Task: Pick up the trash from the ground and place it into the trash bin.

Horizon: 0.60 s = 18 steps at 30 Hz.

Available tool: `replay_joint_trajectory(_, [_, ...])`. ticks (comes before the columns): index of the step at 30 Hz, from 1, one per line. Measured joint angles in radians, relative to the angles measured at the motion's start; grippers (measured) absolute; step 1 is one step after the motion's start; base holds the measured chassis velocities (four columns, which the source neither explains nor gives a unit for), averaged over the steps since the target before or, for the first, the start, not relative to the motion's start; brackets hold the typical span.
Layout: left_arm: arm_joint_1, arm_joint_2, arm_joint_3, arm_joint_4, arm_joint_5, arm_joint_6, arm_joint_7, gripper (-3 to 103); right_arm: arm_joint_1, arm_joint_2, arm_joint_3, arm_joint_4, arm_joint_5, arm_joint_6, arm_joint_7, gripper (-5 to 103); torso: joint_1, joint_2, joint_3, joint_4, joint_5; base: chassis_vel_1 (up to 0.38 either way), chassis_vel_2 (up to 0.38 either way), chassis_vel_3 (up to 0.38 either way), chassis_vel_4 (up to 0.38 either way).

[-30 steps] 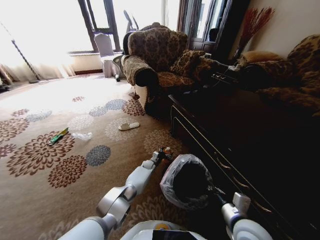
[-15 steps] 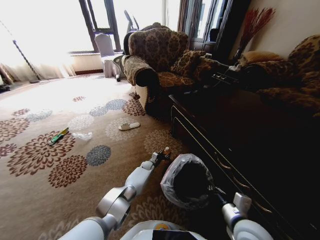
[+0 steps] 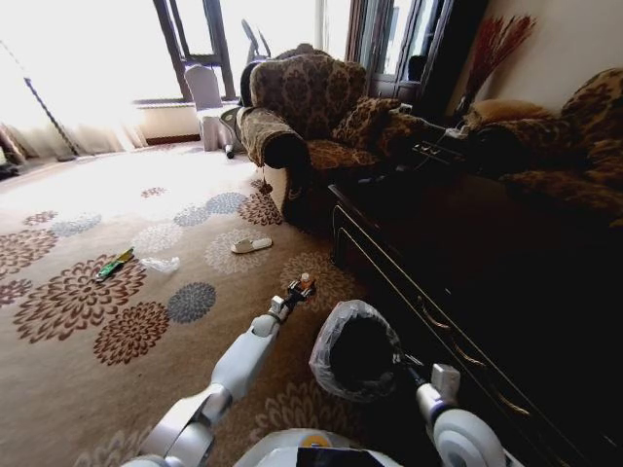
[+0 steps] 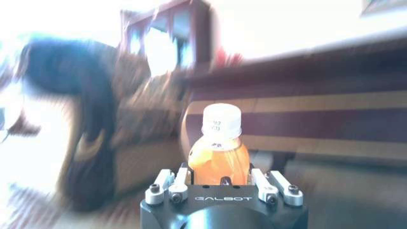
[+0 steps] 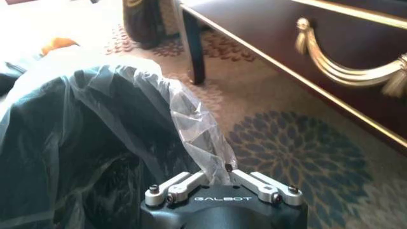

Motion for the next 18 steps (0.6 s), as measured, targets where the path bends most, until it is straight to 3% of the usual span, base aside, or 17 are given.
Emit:
replay_joint_trajectory(2, [0.008,0.014,0.001,-0.037,-0.024,0.001,0.015,40,-0.002,0.016,0.008,-0.003,-0.001,-0.004,0.002,0,0.0,0.0,0.0,-0.0014,-0.0001,0.0,0.0,0.0,0.0])
replay_joint_trajectory(3, [0.056,0.062,-0.002,-0.172,-0.099,0.017,0.04,40,0.026,0.029,0.003,-0.013,0.005,-0.014,0.007,0,0.0,0.0,0.0,-0.0024,-0.0011,0.0,0.0,0.0,0.0])
replay_joint_trajectory(4, [0.092,0.093,-0.009,-0.257,-0.139,0.033,0.049,40,0.052,0.026,-0.008,-0.02,0.006,-0.019,0.006,0,0.0,0.0,0.0,-0.002,-0.0002,0.0,0.0,0.0,0.0])
replay_joint_trajectory(5, [0.092,0.093,-0.009,-0.257,-0.139,0.033,0.049,40,0.052,0.026,-0.008,-0.02,0.006,-0.019,0.006,0,0.0,0.0,0.0,-0.002,-0.0002,0.0,0.0,0.0,0.0])
replay_joint_trajectory(7, [0.187,0.166,-0.032,-0.46,-0.213,0.063,0.067,40,0.128,-0.008,-0.063,-0.038,0.02,-0.024,0.001,0,0.0,0.0,0.0,0.0,-0.0002,0.0,0.0,0.0,0.0])
replay_joint_trajectory(8, [0.187,0.166,-0.032,-0.46,-0.213,0.063,0.067,40,0.128,-0.008,-0.063,-0.038,0.02,-0.024,0.001,0,0.0,0.0,0.0,0.0,-0.0002,0.0,0.0,0.0,0.0])
replay_joint_trajectory(12, [0.335,0.254,-0.083,-0.74,-0.313,0.112,0.082,40,0.268,-0.039,-0.171,-0.098,0.032,-0.029,-0.02,0,0.0,0.0,0.0,-0.0003,-0.0003,0.0,0.0,0.0,0.0])
replay_joint_trajectory(18, [0.419,0.285,-0.085,-0.894,-0.334,0.152,0.095,40,0.449,-0.03,-0.3,-0.171,0.018,-0.029,-0.034,0,0.0,0.0,0.0,-0.0007,-0.0003,0.0,0.0,0.0,0.0])
